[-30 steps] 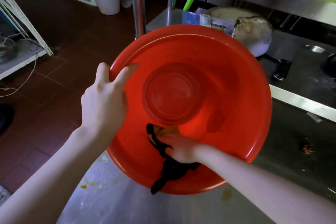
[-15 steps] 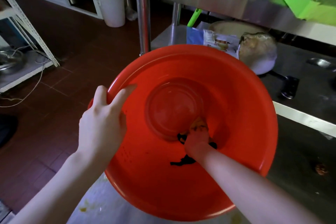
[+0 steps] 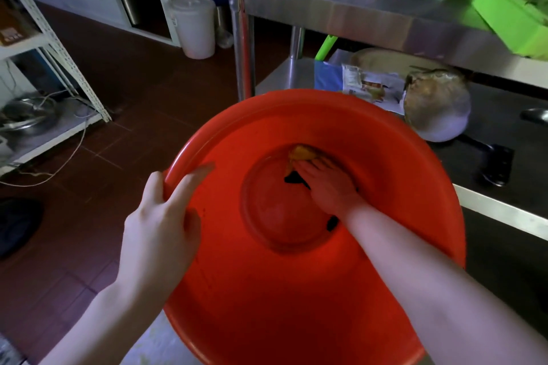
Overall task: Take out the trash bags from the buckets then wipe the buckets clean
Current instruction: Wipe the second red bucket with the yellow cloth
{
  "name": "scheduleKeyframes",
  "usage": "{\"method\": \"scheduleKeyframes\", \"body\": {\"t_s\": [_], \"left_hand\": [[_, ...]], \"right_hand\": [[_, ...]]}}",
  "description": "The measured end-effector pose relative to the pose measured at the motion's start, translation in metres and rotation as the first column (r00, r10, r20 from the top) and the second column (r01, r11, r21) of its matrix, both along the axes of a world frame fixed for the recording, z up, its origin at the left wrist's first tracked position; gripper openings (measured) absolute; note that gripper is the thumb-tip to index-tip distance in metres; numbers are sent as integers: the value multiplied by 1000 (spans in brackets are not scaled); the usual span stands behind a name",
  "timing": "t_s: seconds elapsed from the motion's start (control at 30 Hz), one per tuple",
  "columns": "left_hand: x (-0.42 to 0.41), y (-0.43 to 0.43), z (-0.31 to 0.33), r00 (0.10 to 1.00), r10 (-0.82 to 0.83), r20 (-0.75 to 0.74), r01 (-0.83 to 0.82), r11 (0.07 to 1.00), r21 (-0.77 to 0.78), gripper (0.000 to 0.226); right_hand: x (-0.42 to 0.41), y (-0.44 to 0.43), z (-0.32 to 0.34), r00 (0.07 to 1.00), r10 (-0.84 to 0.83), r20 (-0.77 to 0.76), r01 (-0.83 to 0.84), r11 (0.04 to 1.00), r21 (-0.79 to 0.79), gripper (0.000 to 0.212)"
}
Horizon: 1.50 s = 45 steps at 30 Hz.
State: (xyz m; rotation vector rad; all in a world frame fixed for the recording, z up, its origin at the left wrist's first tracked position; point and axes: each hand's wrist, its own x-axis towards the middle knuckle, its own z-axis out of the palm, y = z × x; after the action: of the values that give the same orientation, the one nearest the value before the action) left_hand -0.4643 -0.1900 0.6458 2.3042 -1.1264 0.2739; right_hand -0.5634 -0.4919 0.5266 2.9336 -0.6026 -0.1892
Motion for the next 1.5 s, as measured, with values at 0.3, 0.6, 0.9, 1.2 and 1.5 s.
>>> {"method": "scheduleKeyframes", "body": {"t_s": [0.3, 0.6, 0.9, 1.2, 1.5], "left_hand": [[0, -2, -4, 996, 85, -29, -84, 996, 25, 84], [-10, 5, -4, 993, 111, -26, -110, 994, 18, 74], [-46, 21, -6, 971, 154, -182, -144, 987, 67, 76], [-62, 27, 13, 913, 157, -376, -88, 977, 194, 83], [-67, 45, 25, 648, 123, -752, -157, 987, 27, 83]], "right_hand": [[58, 95, -56, 987, 99, 128, -129, 960, 247, 56], [-3, 119, -63, 974, 138, -182, -114, 985, 132, 36], [-38, 116, 38, 989, -81, 124, 4, 855, 518, 41], [-131, 148, 155, 700, -281, 656, -121, 859, 497, 34], [-191, 181, 250, 517, -293, 804, -170, 886, 432, 34]]}}
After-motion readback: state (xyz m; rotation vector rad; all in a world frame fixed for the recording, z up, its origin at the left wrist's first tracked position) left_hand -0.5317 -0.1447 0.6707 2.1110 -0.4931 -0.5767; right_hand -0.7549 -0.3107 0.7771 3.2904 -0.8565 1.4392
